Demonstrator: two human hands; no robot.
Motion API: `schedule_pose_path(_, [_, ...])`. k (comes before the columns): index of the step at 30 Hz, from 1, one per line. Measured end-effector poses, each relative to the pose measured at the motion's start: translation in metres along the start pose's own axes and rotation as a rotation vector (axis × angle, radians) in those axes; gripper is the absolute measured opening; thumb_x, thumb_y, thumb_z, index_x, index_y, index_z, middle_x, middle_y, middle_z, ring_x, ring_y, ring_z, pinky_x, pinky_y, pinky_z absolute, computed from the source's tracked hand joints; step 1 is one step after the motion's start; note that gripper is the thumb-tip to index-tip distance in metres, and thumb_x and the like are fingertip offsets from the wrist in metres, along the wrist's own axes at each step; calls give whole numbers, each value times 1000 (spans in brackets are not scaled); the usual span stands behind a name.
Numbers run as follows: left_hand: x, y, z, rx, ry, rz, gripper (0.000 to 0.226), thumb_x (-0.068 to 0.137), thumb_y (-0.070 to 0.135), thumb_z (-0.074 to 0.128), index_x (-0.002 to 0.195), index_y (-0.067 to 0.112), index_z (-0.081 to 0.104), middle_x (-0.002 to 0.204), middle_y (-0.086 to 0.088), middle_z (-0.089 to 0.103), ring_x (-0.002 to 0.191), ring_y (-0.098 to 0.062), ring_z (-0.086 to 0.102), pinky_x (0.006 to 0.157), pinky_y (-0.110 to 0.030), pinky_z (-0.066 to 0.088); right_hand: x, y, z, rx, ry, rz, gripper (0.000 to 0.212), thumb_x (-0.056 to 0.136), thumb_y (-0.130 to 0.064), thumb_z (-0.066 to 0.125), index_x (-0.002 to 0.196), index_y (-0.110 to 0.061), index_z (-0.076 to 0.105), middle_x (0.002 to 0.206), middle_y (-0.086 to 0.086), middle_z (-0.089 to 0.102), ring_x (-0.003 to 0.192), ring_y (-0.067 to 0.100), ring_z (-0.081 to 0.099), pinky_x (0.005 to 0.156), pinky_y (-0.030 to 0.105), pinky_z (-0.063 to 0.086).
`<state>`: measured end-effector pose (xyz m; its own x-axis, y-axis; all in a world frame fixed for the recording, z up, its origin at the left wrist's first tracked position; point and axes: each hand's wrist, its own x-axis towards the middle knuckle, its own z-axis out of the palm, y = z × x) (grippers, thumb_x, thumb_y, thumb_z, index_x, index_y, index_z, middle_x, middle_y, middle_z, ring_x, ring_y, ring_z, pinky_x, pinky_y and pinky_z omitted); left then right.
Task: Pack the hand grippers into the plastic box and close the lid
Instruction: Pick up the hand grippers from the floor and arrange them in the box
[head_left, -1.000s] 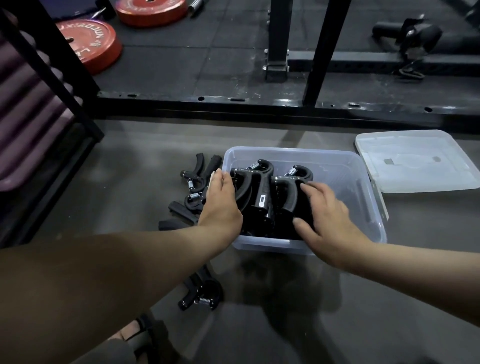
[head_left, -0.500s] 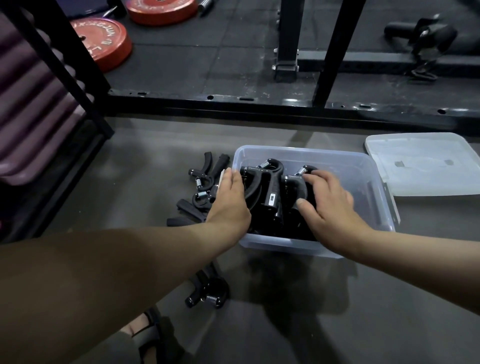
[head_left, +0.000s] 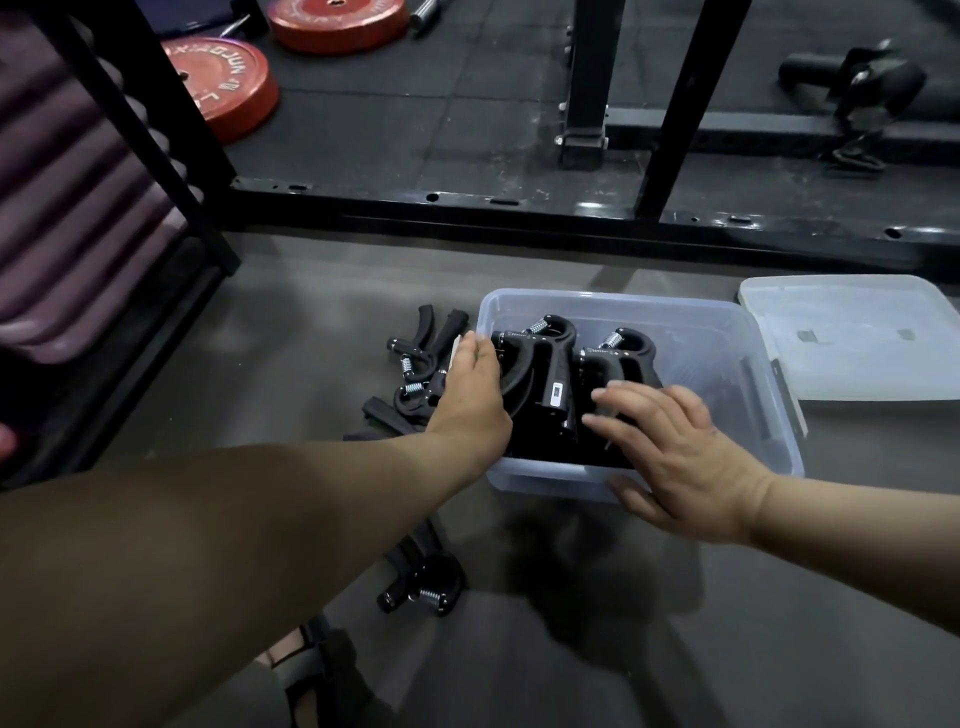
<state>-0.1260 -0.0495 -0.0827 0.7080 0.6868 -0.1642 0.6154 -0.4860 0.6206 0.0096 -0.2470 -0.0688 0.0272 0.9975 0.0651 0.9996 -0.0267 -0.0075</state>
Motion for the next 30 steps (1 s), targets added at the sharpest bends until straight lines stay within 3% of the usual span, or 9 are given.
schedule_pose_path(4, [20, 10, -6, 7, 3, -25, 80, 84, -11, 33, 155, 14, 8, 163, 1, -8, 149, -13, -2, 111, -21, 7, 18, 23, -3, 4, -11, 86, 61, 87, -45, 50, 135, -8, 53, 140, 15, 44, 131, 33, 41, 106, 44, 27])
schedule_pose_path(9, [37, 11, -8, 48, -9, -41, 81, 85, -10, 36, 155, 16, 7, 162, 4, -9, 149, -13, 1, 115, -26, 12, 38, 29, 2, 262, 211, 477, 58, 89, -45, 38, 138, -14, 44, 140, 6, 36, 130, 24, 33, 111, 43, 21])
schedule_pose_path(11, [39, 10, -6, 67, 7, -41, 81, 84, -10, 36, 155, 17, 7, 163, 5, -8, 149, -13, 2, 114, -25, 13, 40, 31, 3, 287, 227, 522, 55, 91, -43, 38, 138, -14, 44, 140, 3, 36, 129, 21, 32, 112, 41, 20])
schedule_pose_path(18, [60, 8, -12, 115, -6, -14, 79, 86, -9, 37, 155, 15, 8, 163, 2, -5, 149, -16, 3, 114, -25, 11, 53, 31, 5, 162, 242, 312, 50, 89, -33, 45, 132, -9, 51, 137, 9, 44, 130, 29, 41, 106, 41, 25])
schedule_pose_path(21, [63, 7, -13, 124, -12, -13, 76, 82, -4, 36, 153, 14, 16, 162, -1, 4, 148, -22, 13, 119, -36, 18, 43, 26, 13, 51, 260, -144, 35, 87, -18, 53, 119, -10, 65, 131, 16, 56, 121, 35, 51, 98, 45, 36])
schedule_pose_path(23, [64, 5, -13, 119, -10, -4, 75, 77, -1, 36, 150, 15, 24, 158, -1, 15, 142, -26, 25, 115, -42, 28, 35, 11, 24, 29, 232, -388, 28, 93, -17, 49, 113, -14, 69, 129, 16, 60, 118, 34, 54, 95, 44, 39])
schedule_pose_path(26, [63, 3, -13, 107, -20, 1, 73, 77, 1, 37, 148, 13, 26, 155, -2, 20, 138, -26, 30, 114, -41, 30, 42, -28, 46, 56, -12, -381, 33, 97, -22, 39, 119, -16, 62, 136, 14, 53, 121, 33, 51, 100, 42, 38])
schedule_pose_path(28, [61, 5, -14, 101, -31, 9, 75, 78, 0, 38, 151, 11, 21, 156, -3, 16, 141, -25, 26, 116, -39, 28, 56, -57, 65, 93, -275, -301, 44, 93, -25, 38, 135, -16, 48, 147, 10, 38, 126, 32, 45, 105, 40, 35])
schedule_pose_path(30, [60, 6, -15, 100, -41, 14, 78, 81, -2, 40, 153, 8, 13, 158, -4, 10, 143, -24, 21, 118, -34, 23, 73, -84, 81, 162, -457, -341, 50, 97, -24, 38, 147, -18, 34, 154, 6, 28, 132, 30, 40, 108, 38, 32])
